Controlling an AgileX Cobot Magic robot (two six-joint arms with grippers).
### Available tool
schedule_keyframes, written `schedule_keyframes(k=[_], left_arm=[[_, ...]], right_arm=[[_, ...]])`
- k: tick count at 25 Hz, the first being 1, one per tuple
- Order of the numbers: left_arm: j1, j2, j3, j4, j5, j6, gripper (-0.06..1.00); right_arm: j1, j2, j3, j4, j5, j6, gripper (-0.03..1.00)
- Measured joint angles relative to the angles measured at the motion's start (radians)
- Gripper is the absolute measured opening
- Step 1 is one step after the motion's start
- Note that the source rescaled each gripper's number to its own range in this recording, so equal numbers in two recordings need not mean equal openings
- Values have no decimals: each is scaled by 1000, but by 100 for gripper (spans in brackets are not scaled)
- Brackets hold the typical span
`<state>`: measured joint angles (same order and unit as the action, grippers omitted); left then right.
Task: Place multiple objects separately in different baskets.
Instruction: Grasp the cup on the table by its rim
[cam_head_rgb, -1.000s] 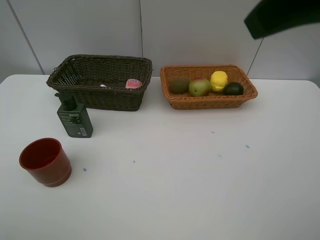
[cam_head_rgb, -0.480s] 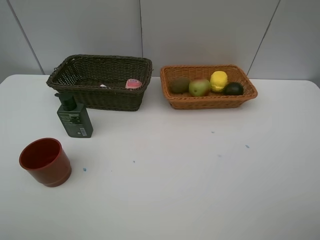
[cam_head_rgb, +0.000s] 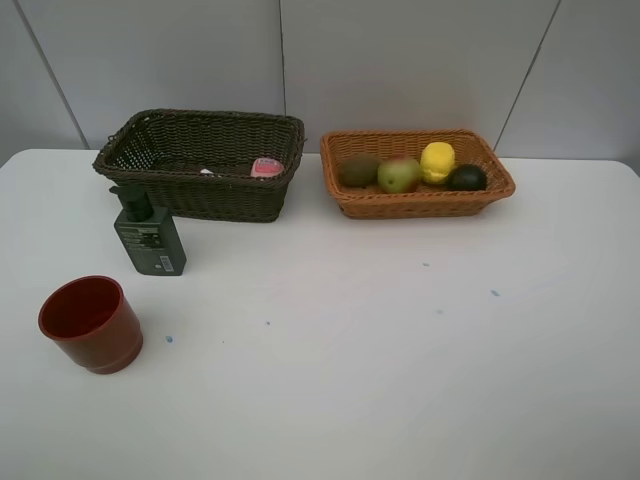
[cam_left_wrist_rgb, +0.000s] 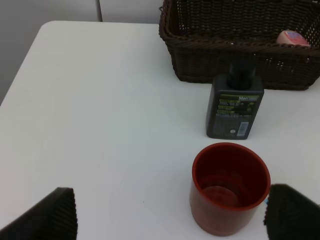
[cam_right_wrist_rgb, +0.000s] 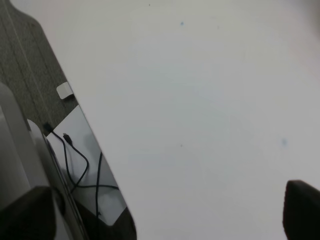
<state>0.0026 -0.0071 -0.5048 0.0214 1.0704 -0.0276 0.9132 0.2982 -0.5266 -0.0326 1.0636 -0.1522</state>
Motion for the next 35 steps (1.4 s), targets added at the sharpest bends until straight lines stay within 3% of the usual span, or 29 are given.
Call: schedule_keyframes(k=[6, 11, 20, 30, 35], left_arm=[[0, 0, 0, 0, 0, 0, 97], [0, 0, 0, 0, 0, 0, 97], [0, 0, 0, 0, 0, 0, 97], [0, 0, 0, 0, 0, 0, 97], [0, 0, 0, 0, 0, 0, 97]], right_arm=[[-3, -20, 1, -38, -1, 58, 99], [-91, -20, 1, -52, -1, 80, 99], [-379, -20, 1, -52, -1, 80, 99], [-782, -20, 2, -55, -1, 86, 99], [-937, -20, 2, -55, -1, 86, 99]])
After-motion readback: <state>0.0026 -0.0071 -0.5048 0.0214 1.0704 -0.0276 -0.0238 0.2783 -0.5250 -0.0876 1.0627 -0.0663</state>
